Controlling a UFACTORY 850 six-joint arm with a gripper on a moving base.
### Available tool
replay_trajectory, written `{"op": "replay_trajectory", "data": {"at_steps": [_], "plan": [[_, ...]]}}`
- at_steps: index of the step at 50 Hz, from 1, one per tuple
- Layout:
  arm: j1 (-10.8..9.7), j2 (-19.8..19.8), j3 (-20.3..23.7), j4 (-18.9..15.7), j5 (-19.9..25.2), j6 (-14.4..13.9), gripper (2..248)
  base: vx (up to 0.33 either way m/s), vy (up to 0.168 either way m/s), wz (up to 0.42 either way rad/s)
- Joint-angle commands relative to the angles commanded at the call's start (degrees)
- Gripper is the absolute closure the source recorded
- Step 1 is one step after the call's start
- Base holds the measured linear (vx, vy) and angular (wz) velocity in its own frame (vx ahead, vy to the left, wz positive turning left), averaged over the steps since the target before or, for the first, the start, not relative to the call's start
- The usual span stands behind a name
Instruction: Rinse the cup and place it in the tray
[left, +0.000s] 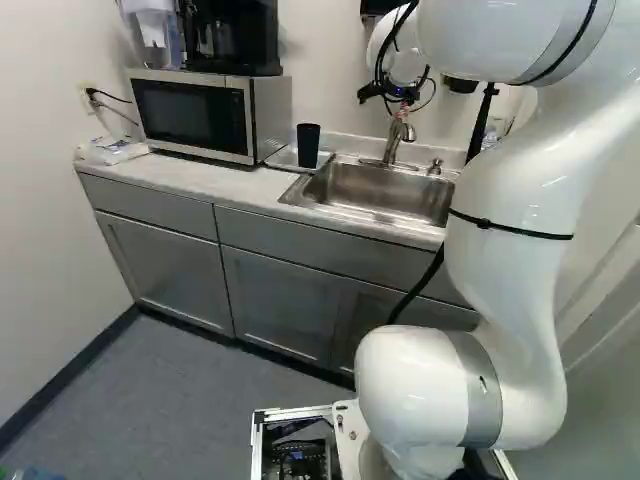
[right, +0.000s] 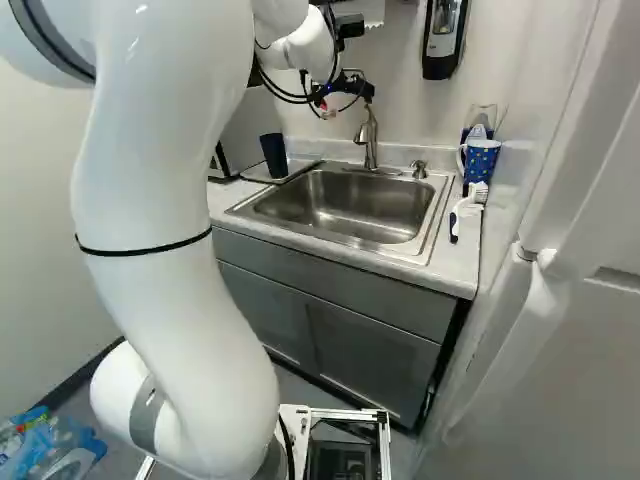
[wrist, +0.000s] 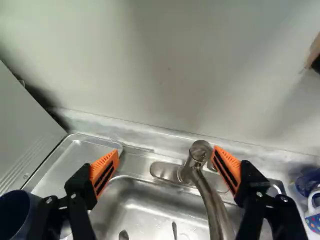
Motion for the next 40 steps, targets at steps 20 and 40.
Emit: {"op": "replay_trajectory", "data": {"at_steps": [20, 40], "plan": [[0.2, 0.7, 0.8, 0.0, 5.5, 0.0, 3, 0.0, 0.0, 0.0], [1.9, 5.1, 5.7, 0.0, 5.5, 0.0, 3, 0.0, 0.0, 0.0]]}}
